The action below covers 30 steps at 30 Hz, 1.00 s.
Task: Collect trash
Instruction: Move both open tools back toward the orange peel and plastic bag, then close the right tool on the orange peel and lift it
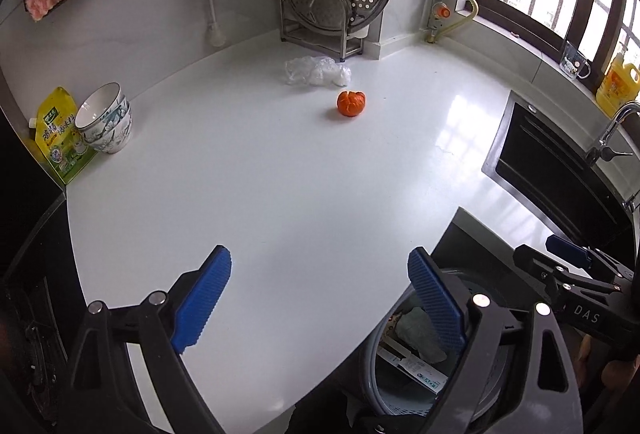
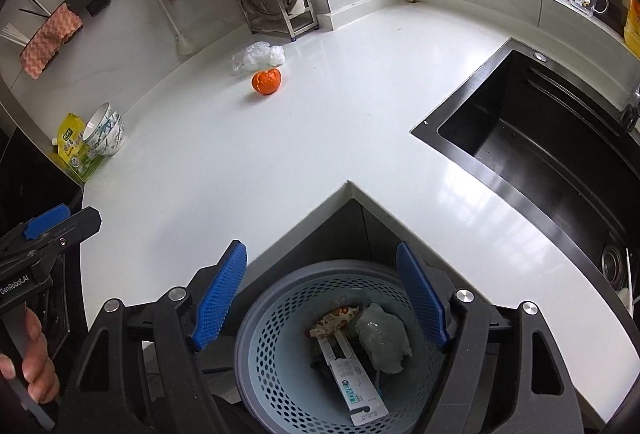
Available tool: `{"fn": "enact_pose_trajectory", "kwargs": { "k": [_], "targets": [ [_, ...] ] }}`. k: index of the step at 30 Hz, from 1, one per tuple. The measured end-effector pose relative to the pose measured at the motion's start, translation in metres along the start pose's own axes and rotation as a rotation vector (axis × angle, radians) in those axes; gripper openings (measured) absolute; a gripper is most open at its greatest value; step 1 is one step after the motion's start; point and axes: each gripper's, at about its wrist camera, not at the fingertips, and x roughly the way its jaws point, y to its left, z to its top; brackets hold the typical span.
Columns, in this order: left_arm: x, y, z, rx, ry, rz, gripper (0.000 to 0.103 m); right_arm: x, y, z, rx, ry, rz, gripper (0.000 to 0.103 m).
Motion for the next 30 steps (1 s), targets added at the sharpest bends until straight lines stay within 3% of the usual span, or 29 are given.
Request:
{"fn": "enact_pose_trajectory", "kwargs": {
  "k": [17,24,30],
  "targets": [
    [0.069,0.087,0.085,0.049,-0.031,-0.03,0.089,0.106,0.067,0.104,0.039,0.009,-0.051,0.074],
    [0.117,0.102,0.132,0.045,-0.04,-0.075,0.089,0.165,0.078,0.147,0.066,0.044,-0.088,0.074],
    [0.151,0.109,0.148,0.066,-0.034,-0.086,0.089,0.208,0.08,0.173,0.092,0.063,-0.089,0.074]
  ]
}}
